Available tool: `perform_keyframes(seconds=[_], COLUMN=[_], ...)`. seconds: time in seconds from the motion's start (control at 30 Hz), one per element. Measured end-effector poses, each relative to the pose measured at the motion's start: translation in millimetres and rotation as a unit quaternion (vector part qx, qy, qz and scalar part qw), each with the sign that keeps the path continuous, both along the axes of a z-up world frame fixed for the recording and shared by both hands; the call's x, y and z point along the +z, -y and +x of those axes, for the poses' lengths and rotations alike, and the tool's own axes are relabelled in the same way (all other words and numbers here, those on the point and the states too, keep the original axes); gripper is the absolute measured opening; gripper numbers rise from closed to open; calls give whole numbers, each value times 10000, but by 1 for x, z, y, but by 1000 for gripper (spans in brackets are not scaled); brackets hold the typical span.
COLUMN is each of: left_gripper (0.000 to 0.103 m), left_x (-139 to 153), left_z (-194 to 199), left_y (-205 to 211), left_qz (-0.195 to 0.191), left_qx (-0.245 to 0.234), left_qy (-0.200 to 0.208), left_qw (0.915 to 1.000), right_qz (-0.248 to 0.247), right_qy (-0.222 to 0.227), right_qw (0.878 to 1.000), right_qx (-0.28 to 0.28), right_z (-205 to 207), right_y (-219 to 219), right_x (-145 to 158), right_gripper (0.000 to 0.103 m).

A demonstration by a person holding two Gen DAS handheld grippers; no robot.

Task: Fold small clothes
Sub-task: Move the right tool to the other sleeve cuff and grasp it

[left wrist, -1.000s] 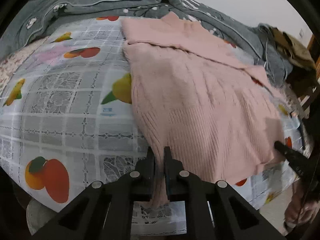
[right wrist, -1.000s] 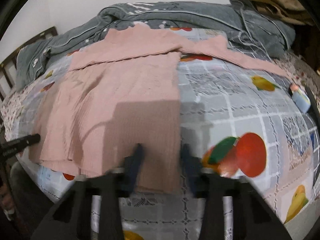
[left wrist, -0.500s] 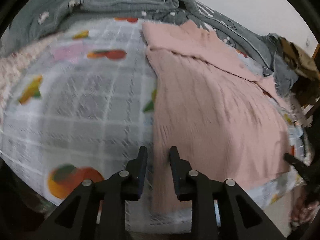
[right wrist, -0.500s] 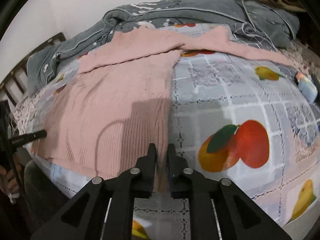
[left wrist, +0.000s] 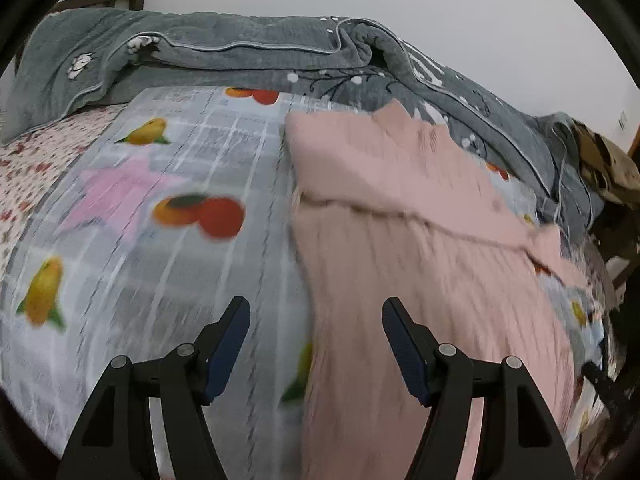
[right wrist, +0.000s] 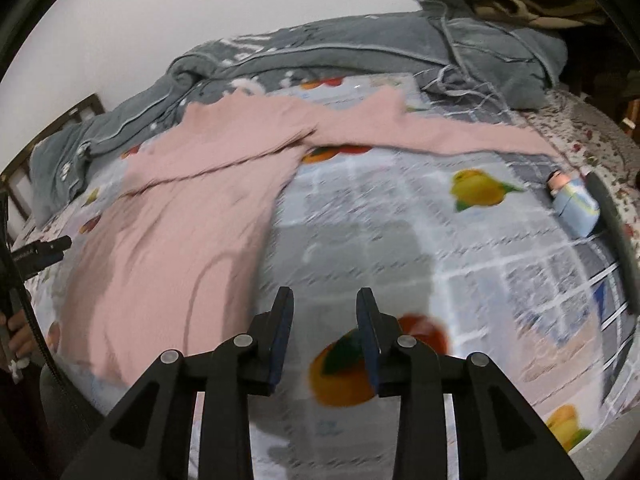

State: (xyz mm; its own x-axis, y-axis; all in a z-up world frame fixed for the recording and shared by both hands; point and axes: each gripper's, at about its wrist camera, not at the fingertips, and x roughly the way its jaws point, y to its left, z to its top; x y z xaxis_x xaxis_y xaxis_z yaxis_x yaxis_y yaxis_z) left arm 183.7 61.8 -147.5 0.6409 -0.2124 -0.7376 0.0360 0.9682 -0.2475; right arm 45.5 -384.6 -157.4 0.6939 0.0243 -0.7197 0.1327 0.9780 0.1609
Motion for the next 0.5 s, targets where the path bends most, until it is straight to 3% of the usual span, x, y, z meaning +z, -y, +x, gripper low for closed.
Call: perform_keyframes(seconds=[0.23,0.33,0.43,0.5], left_gripper=[66,62,35,12], left_x=[-5,-15,-33,-34], left_z=[91,131,168,176], left_y=[17,18,17,17], left_qz=[76,239,273,119], left_qx=[305,499,548,427], left_qy=[-128,-301,-690,-615], left_qw=[9994,9980,9957,9971], right_qz=[-211,-274,-218,-198], right_qy=[21,-2,29,15], right_qw=[9982,9961,9940,9926], right_qx=[-565,-835,-1073,-1194], right_z=[31,47,63,76], right_y=[45,67,89,101], right_x=[8,8,8,6], right_gripper=[33,42,50,50])
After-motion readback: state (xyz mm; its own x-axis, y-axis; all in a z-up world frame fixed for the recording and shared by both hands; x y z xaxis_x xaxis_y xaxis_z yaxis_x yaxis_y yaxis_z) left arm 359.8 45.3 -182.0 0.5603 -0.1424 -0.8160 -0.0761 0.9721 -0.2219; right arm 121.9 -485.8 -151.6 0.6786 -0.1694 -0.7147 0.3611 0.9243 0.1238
